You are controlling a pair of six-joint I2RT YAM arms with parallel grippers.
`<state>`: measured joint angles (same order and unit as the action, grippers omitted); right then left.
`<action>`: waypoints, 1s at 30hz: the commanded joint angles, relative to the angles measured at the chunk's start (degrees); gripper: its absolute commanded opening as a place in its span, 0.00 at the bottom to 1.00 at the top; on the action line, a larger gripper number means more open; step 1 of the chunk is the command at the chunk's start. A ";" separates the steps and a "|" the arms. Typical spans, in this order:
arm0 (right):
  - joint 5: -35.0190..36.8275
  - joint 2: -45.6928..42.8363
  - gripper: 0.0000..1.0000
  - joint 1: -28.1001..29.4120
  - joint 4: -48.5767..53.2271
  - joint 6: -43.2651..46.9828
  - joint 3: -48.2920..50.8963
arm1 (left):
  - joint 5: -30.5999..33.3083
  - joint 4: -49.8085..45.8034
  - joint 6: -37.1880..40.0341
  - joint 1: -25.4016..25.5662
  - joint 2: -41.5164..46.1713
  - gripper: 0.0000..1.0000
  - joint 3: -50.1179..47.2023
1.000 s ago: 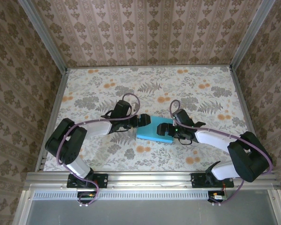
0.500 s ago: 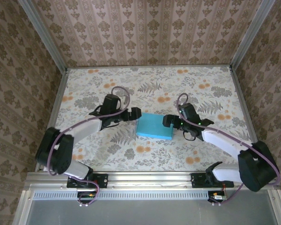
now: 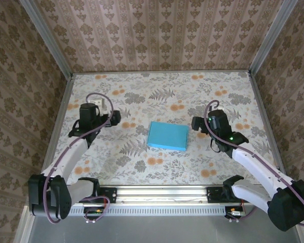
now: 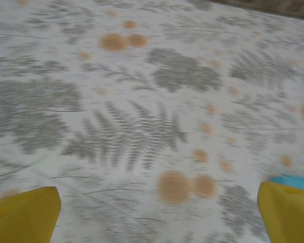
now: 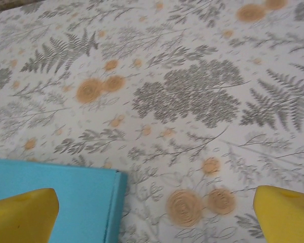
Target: Fold the paper box
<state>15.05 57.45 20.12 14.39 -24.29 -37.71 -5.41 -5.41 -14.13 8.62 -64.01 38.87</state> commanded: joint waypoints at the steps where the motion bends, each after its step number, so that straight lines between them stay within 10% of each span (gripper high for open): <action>1: 3.81 0.54 1.00 -2.10 0.33 4.11 -0.16 | 5.61 4.45 4.37 -3.80 0.11 1.00 -2.62; 11: 6.79 3.96 1.00 -6.41 -8.35 8.45 1.67 | 4.24 35.76 12.45 -8.67 -5.97 1.00 -15.61; 30: 9.74 12.02 1.00 -11.52 -25.58 16.21 5.31 | 5.22 57.42 16.62 -8.62 -24.73 1.00 -16.36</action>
<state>22.44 68.18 9.47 -5.13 -10.90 -33.95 -0.16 47.62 1.32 0.23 -88.64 22.09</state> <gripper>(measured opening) 0.999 0.997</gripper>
